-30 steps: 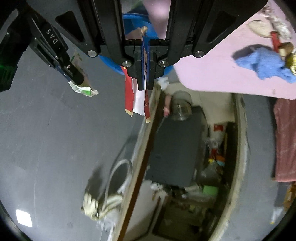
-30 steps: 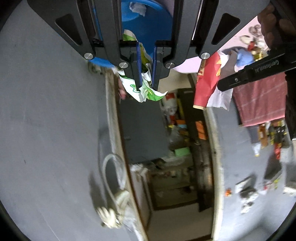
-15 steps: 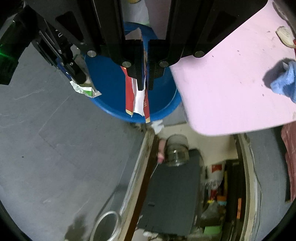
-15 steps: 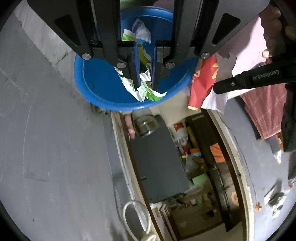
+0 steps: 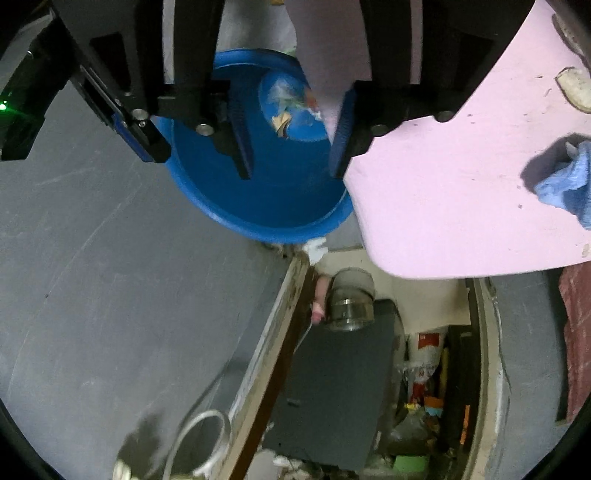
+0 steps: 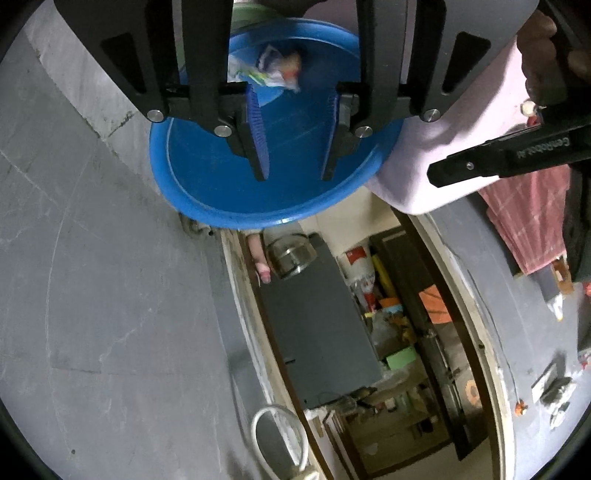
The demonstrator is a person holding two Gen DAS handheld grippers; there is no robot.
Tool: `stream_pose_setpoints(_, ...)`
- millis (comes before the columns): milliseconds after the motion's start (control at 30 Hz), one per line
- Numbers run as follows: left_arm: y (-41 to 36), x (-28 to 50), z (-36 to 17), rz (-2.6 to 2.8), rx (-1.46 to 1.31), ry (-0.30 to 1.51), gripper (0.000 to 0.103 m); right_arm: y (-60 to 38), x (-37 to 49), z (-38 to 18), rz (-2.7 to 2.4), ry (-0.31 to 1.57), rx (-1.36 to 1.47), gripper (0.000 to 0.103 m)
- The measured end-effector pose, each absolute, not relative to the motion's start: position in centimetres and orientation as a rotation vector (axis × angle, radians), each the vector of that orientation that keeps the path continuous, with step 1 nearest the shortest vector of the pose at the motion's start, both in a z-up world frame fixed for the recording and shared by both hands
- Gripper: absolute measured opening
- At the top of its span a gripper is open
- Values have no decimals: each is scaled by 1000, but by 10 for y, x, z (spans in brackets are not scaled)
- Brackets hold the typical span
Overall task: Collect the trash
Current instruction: 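Move both open tools back over the table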
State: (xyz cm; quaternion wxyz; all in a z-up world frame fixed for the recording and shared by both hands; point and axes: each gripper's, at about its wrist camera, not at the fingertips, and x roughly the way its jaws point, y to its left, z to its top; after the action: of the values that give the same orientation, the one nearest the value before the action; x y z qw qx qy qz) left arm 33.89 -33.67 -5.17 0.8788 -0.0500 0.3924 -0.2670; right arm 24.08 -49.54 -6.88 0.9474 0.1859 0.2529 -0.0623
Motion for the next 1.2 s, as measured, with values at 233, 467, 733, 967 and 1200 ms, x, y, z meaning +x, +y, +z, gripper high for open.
stream_pose_setpoints(233,-294,310,-9,-547,-160,646,59,-474,211,-26,-121,364,325,53)
stream_pose_setpoints(467,-232,277,31,-493,-170,485,82,-435,180,19,-84,236,262,75)
stream_pose_setpoints(733,-161,235,60,-394,-197,371,97,-382,158,51,-10,167,215,98)
stream_pose_setpoints(967,-105,201,62,-290,-190,329,100,-338,148,67,44,125,188,103)
stream_pose_setpoints(1200,-41,176,48,-134,-170,327,100,-290,151,66,114,121,161,103)
